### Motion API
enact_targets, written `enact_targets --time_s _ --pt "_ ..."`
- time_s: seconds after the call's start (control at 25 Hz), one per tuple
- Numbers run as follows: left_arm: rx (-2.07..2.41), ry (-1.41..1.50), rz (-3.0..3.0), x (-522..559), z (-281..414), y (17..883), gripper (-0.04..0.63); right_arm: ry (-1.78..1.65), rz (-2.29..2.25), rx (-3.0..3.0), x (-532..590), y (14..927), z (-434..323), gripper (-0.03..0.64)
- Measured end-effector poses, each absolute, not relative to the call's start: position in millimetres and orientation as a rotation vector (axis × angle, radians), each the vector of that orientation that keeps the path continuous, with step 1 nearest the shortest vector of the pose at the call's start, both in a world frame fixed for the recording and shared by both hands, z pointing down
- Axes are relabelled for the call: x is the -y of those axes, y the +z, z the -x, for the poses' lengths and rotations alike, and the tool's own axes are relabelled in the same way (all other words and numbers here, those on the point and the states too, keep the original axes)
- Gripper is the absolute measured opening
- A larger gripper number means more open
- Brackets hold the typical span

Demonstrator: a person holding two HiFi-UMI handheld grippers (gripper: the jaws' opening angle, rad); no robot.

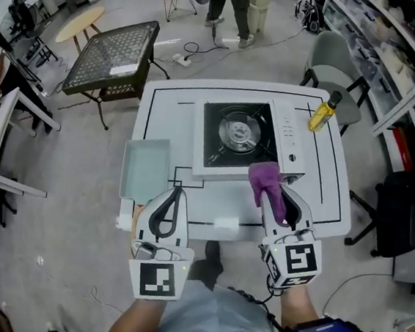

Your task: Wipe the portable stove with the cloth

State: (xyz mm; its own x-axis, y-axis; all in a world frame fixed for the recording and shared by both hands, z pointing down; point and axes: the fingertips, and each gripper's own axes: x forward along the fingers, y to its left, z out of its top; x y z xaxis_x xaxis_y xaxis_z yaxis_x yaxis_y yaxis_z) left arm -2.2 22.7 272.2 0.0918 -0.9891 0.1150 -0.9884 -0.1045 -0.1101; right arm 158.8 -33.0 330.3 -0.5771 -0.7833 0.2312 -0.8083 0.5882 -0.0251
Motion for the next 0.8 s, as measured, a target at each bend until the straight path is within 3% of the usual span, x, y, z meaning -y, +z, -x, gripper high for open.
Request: enact_targets --time_s 0.44,0.8 --pt "-2.021 -0.065 2.275 36 42 208 0.018 0.008 -1.418 2.655 99 250 -124 0.12" --pt "-2.074 -0.102 2.265 71 55 228 0.018 0.032 -1.338 2.65 139 271 -109 0.12"
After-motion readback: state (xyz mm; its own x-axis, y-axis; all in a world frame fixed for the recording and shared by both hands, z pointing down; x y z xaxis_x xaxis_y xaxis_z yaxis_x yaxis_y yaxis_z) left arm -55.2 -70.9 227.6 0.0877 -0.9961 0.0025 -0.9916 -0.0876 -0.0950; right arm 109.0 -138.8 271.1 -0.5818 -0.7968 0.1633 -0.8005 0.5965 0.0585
